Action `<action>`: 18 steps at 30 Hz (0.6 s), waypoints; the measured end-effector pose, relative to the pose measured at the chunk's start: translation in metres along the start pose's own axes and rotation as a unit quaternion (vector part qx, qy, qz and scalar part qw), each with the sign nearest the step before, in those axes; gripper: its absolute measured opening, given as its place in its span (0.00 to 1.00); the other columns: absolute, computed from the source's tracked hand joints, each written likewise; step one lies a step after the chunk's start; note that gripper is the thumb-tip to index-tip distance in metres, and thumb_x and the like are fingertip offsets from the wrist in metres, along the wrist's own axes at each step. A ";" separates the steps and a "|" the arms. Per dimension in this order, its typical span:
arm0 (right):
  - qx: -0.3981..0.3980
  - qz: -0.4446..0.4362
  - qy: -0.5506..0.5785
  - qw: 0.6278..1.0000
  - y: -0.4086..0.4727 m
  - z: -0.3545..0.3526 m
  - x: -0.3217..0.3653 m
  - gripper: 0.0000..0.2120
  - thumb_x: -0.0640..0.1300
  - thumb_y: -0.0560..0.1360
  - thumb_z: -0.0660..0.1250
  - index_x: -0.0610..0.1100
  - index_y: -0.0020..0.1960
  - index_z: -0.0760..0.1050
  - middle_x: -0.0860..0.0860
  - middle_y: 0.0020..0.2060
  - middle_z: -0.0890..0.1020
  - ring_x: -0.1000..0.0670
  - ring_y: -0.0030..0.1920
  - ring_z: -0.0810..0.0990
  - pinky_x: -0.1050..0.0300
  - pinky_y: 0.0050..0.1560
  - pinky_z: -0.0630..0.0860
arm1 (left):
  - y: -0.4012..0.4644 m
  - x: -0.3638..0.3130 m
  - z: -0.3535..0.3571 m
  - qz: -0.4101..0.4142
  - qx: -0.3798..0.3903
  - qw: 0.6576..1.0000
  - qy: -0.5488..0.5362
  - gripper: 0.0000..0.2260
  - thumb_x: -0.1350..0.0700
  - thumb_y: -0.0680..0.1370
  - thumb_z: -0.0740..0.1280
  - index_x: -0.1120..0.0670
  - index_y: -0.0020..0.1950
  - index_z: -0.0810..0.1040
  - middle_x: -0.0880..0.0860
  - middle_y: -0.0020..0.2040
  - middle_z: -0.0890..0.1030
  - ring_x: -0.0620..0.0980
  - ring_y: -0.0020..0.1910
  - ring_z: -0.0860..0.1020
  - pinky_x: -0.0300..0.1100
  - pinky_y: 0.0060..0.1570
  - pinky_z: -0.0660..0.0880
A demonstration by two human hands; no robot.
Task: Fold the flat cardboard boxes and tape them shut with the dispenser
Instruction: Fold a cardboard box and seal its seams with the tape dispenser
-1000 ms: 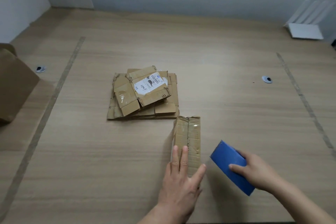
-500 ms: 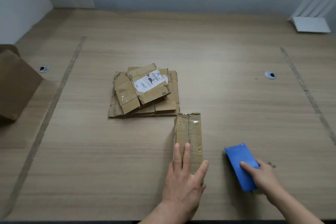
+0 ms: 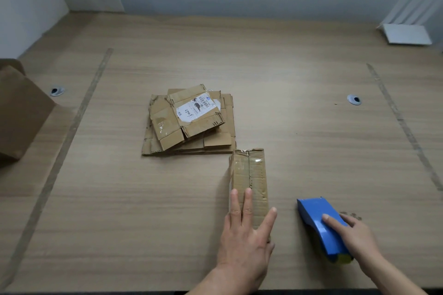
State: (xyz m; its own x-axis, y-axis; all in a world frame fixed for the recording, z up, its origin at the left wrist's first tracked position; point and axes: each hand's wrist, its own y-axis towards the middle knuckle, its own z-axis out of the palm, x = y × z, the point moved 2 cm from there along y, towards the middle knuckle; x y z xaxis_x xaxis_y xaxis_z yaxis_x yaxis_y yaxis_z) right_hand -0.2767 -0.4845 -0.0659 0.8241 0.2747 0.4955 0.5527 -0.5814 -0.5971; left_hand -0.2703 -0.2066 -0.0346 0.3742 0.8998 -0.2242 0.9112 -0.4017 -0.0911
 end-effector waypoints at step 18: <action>0.028 -0.370 0.009 0.929 -0.099 0.060 0.078 0.32 0.63 0.76 0.56 0.55 0.77 0.60 0.63 0.75 0.62 0.65 0.77 0.58 0.65 0.76 0.54 | 0.063 0.028 -0.021 0.017 0.098 0.995 -0.019 0.46 0.28 0.72 0.40 0.56 0.80 0.38 0.56 0.77 0.30 0.58 0.75 0.27 0.60 0.75 0.41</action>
State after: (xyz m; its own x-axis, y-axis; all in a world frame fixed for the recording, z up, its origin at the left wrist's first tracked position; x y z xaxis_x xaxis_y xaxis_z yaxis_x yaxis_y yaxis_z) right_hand -0.2600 -0.3598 -0.0060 0.2150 0.5697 0.7932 0.9726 -0.1983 -0.1212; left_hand -0.1989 -0.2025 -0.0261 0.3938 0.8794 -0.2675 0.8456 -0.4607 -0.2697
